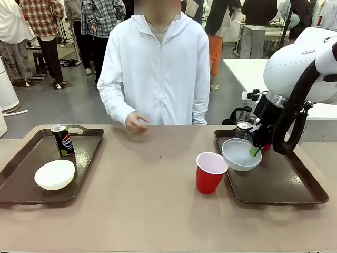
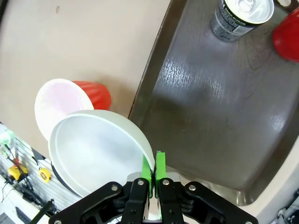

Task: Prepare tableware on both trays.
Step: Pick up a Picnic Bowl from the table and place it on a Handle tray.

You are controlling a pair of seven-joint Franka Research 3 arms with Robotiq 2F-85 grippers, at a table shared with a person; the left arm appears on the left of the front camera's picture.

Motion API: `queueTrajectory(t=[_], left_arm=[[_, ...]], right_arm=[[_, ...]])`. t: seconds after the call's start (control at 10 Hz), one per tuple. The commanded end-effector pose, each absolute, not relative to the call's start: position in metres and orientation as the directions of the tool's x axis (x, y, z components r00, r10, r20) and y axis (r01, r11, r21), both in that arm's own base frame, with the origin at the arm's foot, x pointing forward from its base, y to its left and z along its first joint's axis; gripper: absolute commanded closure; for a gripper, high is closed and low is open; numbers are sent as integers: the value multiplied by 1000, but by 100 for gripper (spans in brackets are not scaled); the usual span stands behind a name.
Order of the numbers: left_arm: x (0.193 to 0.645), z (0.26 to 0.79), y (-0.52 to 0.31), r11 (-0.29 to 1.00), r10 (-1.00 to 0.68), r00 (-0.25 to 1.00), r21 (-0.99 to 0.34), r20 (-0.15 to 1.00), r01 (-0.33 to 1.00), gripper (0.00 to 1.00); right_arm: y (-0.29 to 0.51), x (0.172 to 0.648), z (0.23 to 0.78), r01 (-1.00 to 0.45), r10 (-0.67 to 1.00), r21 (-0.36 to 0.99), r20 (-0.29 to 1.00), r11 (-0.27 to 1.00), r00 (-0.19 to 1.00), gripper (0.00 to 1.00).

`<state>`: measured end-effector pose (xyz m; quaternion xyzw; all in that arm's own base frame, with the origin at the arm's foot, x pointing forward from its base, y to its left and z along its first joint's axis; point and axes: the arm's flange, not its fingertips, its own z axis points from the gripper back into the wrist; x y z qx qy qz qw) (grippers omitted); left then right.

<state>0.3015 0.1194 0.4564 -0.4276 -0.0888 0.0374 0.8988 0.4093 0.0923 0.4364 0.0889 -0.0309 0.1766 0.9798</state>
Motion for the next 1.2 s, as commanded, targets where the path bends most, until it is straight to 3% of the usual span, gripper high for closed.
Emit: queueTrajectory(t=[0.0,0.3,0.8,1.1], left_arm=[[300,456,120,618,147,979,-786,139,19,0],[300,456,120,618,147,979,-786,139,19,0],[300,456,120,618,147,979,-786,139,19,0],[300,456,120,618,147,979,-786,139,19,0]], right_arm=[[92,409,437,-351,339,165,94,922,936,96],[56,396,442,-412,409,148,47,899,911,96],[5,392,424,-303,310,178,-11,936,951,96],[10,432,393,-214,218,159,-7,964,976,96]])
